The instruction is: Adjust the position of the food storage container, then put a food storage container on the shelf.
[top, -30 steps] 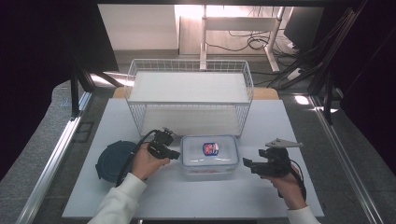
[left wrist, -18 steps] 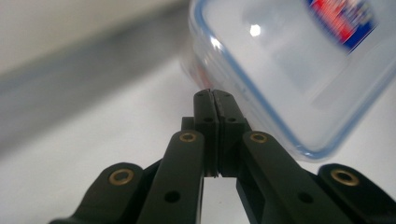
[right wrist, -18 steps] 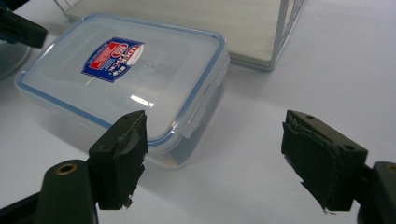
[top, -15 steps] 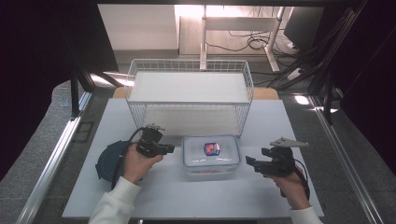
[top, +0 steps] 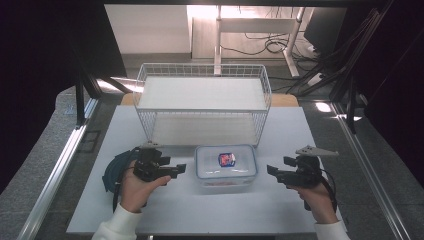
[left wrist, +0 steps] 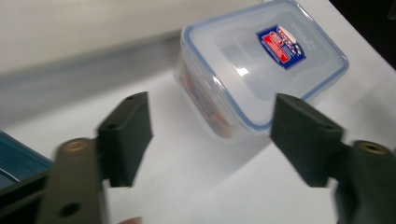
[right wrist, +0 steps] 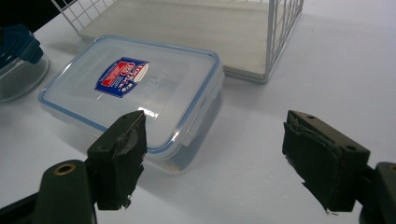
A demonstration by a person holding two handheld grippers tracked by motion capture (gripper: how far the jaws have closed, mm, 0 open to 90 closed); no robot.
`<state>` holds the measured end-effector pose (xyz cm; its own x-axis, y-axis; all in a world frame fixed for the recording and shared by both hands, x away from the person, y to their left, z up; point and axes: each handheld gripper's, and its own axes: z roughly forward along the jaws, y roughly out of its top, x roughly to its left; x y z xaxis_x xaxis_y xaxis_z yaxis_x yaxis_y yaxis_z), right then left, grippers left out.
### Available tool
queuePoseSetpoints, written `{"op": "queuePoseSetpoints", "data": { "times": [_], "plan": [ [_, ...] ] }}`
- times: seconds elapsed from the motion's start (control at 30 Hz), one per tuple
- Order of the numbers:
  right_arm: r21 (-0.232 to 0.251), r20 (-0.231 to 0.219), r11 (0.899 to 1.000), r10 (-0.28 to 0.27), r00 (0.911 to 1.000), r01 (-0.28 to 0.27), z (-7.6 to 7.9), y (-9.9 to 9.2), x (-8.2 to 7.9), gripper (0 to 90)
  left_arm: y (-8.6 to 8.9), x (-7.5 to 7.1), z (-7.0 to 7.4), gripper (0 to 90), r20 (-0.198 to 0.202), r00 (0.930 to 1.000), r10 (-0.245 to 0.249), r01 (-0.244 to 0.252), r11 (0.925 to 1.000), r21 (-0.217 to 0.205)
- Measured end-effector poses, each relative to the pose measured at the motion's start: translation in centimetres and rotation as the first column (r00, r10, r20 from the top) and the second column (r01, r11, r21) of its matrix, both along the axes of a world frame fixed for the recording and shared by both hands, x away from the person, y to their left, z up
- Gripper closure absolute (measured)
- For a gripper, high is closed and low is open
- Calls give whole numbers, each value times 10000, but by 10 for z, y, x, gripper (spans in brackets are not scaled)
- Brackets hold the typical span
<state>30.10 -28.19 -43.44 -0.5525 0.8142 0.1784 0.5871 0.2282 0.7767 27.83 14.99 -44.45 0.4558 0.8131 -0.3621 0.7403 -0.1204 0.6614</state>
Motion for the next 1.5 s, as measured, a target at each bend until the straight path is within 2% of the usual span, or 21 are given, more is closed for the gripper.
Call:
{"op": "queuePoseSetpoints", "data": {
  "times": [0.1, 0.23, 0.33, 0.47, 0.57, 0.77, 0.87, 1.0, 1.1, 1.17, 1.3, 1.37, 1.5],
  "plan": [
    [97, -6, 10000, 20, 10000, -20, 0, 0, 0, 213, 0, 1, -4, 197, -227, 9996, 184, -192, 9992, -358],
    [223, 9, 9996, 189, 9998, -189, 0, 3, 0, 203, 0, 1, -4, 137, -264, 9991, 342, -362, 9960, -817],
    [344, -94, 9992, 227, 9997, -223, 0, 4, 1, 196, 1, 1, -4, 111, -208, 9986, 482, -499, 9945, -916],
    [423, -187, 9984, 389, 9991, -381, -1, 6, 1, 189, 2, 3, -6, 106, -225, 9977, 640, -658, 9936, -920],
    [953, -380, 9936, 642, 9972, -604, 1, 7, 1, 187, 3, 4, -7, 102, -210, 9979, 618, -637, 9927, -1025],
    [949, -382, 9936, 654, 9971, -615, 3, 8, 1, 184, 2, 4, -9, 103, -258, 9972, 699, -721, 9924, -998],
    [863, -374, 9946, 605, 9975, -571, 2, 7, 1, 184, 0, 5, -9, 100, -314, 9977, 599, -631, 9913, -1156],
    [1010, -450, 9936, 560, 9974, -512, 3, 6, 3, 179, -4, 6, -10, 100, -319, 9983, 485, -520, 9913, -1207],
    [1031, -482, 9927, 685, 9965, -632, 3, 8, 4, 175, -6, 11, -11, 104, -393, 9989, 257, -314, 9882, -1501],
    [1215, -562, 9904, 725, 9958, -653, 2, 10, 6, 175, -10, 14, -12, 109, -471, 9986, 255, -323, 9880, -1509],
    [1004, -716, 9910, 964, 9928, -890, 0, 19, 13, 163, -18, 23, -18, 117, -706, 9969, 348, -448, 9884, -1451],
    [1319, -844, 9875, 984, 9916, -868, 1, 22, 21, 154, -22, 29, -21, 120, -871, 9957, 319, -446, 9879, -1484],
    [1346, -1070, 9877, 946, 9897, -799, -2, 28, 32, 150, -30, 39, -26, 123, -1081, 9937, 303, -472, 9865, -1569]
  ]
}}
